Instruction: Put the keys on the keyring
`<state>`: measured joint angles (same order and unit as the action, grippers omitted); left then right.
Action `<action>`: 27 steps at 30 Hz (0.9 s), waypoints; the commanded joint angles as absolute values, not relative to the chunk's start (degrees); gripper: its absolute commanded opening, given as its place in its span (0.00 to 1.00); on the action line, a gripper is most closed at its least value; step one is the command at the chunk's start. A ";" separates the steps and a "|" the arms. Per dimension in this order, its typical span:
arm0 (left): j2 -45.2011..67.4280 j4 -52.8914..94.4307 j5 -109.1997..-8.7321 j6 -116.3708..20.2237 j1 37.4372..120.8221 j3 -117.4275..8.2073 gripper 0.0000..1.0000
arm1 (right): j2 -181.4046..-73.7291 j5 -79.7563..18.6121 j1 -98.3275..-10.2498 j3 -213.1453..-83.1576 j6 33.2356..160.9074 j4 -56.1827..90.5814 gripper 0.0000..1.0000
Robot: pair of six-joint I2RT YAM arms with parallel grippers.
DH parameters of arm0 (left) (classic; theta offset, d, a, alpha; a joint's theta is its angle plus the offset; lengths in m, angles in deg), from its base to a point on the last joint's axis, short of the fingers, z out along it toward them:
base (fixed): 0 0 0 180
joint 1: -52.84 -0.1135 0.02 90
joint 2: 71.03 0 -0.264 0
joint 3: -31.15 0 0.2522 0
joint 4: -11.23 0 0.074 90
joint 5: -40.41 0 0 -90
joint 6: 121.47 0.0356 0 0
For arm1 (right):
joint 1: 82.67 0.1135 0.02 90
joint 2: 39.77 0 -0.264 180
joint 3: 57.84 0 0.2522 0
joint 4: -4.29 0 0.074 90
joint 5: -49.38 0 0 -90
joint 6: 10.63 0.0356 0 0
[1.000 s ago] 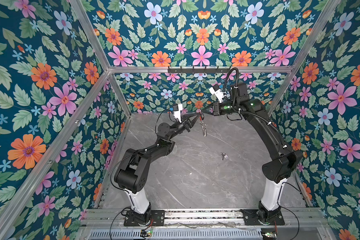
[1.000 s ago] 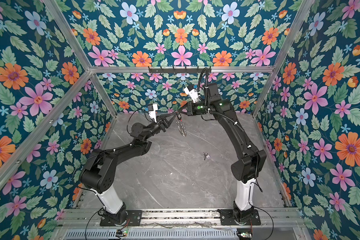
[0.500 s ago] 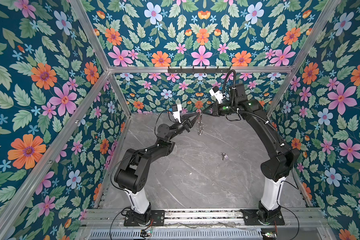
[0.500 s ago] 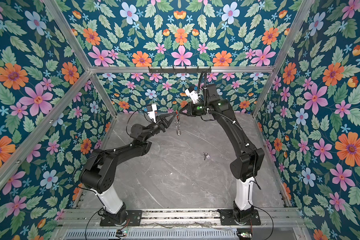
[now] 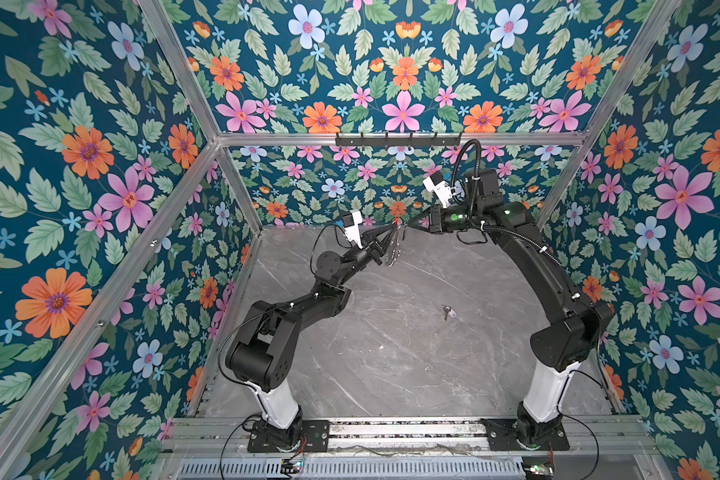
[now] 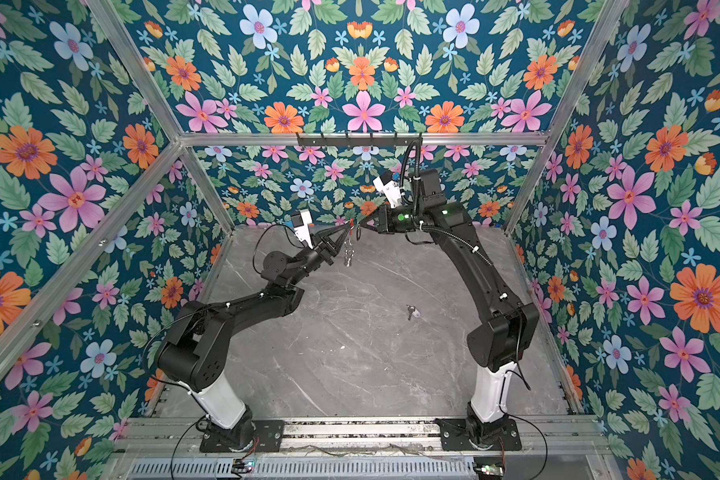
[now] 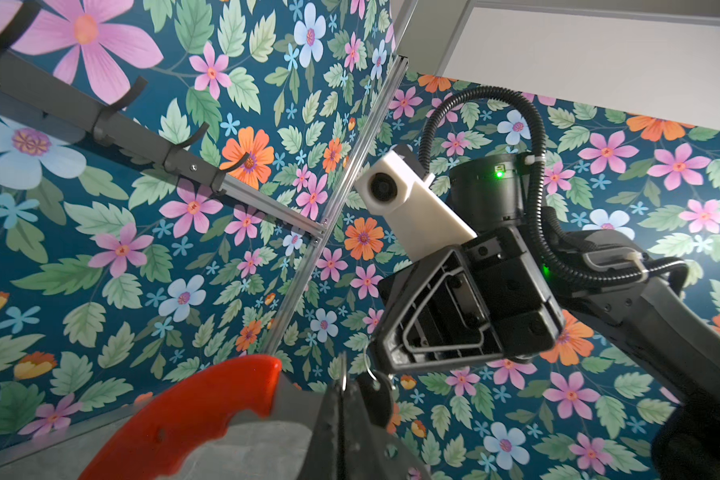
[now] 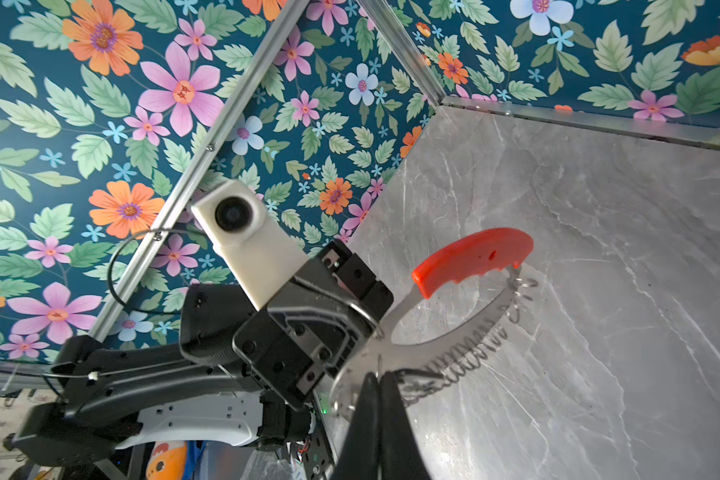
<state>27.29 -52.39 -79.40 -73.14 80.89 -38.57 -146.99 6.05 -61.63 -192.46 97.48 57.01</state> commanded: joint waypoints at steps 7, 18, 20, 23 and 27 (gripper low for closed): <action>25.70 -57.36 -64.83 -66.75 83.51 -36.27 0.00 | -150.29 10.73 -61.69 -194.40 109.51 46.60 0.00; 25.26 -57.46 -64.68 -66.01 83.51 -35.78 0.00 | -150.24 10.57 -61.67 -195.59 107.17 49.78 0.00; 25.47 -57.50 -65.31 -66.01 83.51 -36.20 0.00 | -150.63 10.96 -61.45 -196.53 106.19 51.28 0.00; 25.78 -57.78 -66.22 -66.01 83.51 -36.49 0.00 | -151.75 10.88 -60.75 -198.83 104.31 54.06 0.00; 25.77 -57.80 -66.98 -66.01 83.51 -36.62 0.00 | -153.62 10.79 -60.17 -202.30 102.96 57.23 0.00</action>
